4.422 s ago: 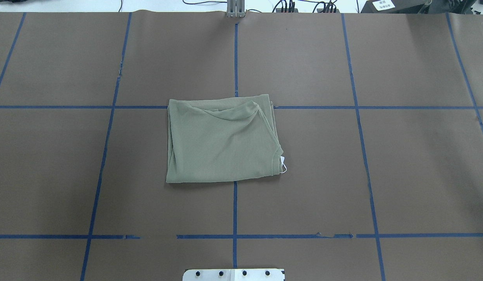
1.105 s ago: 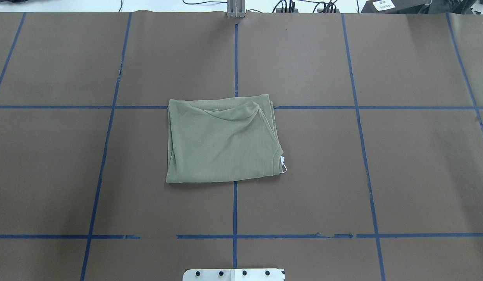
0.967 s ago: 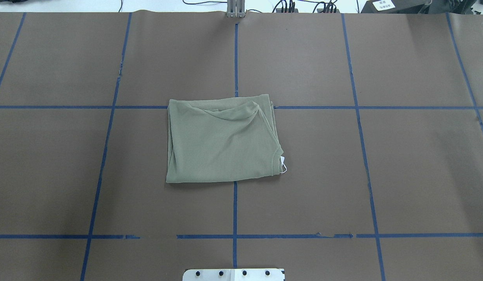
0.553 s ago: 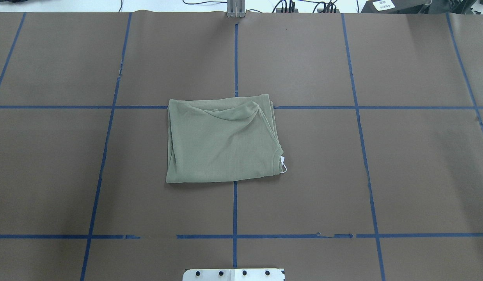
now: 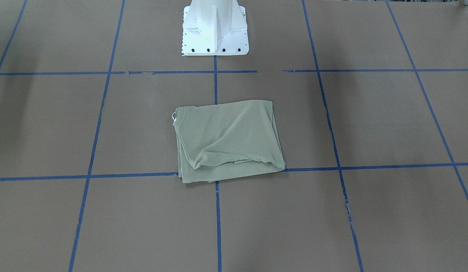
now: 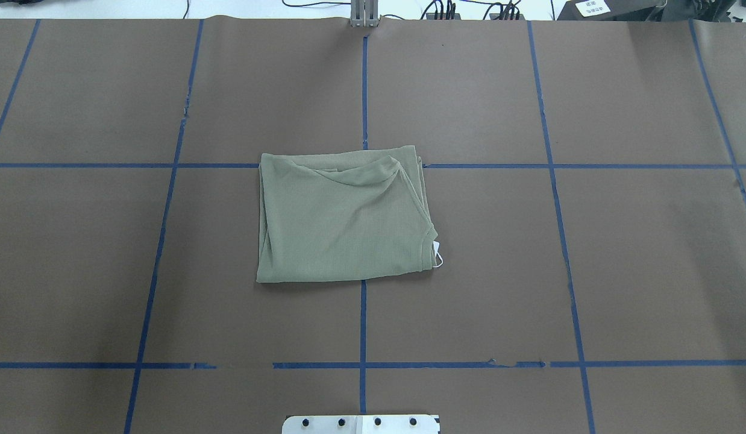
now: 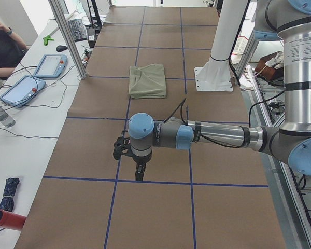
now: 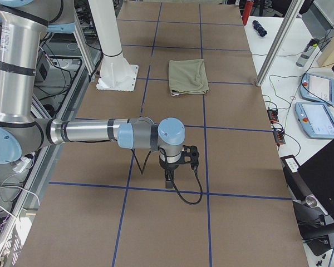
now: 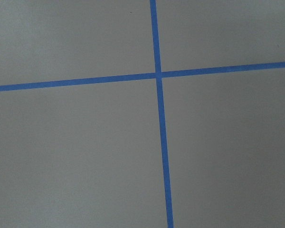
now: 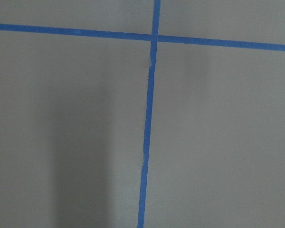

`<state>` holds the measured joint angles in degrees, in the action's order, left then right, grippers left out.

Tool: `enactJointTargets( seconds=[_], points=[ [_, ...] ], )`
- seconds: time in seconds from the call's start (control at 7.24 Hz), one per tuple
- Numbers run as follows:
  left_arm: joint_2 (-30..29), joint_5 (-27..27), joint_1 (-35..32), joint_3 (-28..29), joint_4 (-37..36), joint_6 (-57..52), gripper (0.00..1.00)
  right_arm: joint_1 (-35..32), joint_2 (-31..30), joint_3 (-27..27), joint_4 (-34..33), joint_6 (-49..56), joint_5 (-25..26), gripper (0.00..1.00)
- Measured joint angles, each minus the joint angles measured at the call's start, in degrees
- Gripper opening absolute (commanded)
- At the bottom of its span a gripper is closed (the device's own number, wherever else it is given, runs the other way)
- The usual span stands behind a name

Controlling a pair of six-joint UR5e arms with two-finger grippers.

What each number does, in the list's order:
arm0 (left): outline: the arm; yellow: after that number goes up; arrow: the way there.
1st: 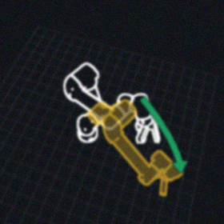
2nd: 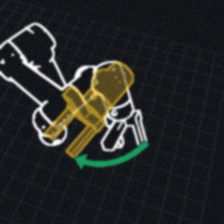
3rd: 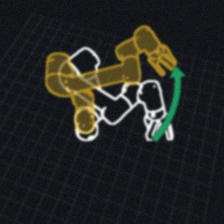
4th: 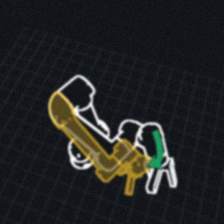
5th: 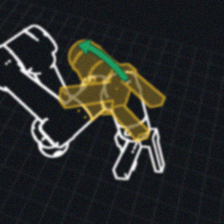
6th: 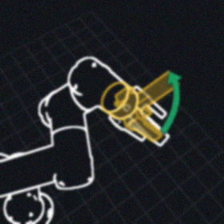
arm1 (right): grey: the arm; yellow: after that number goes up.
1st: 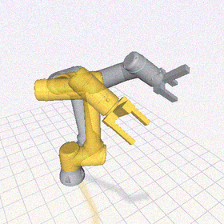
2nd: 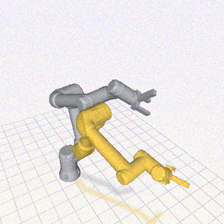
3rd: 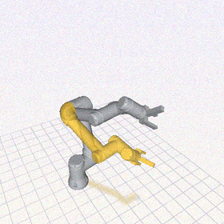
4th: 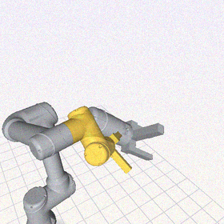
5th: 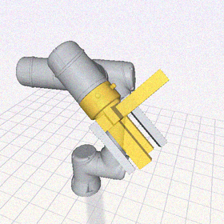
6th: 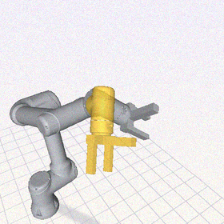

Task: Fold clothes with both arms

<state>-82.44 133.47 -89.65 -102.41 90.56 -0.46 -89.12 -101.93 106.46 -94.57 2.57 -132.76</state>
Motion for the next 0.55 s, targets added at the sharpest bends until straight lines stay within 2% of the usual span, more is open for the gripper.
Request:
enactJointTargets(
  seconds=[0.55],
  points=[
    [0.0,0.0,0.0,0.1,0.0,0.3,1.00,0.0,0.0,0.0,0.0,-0.4,0.0,1.00]
  ],
)
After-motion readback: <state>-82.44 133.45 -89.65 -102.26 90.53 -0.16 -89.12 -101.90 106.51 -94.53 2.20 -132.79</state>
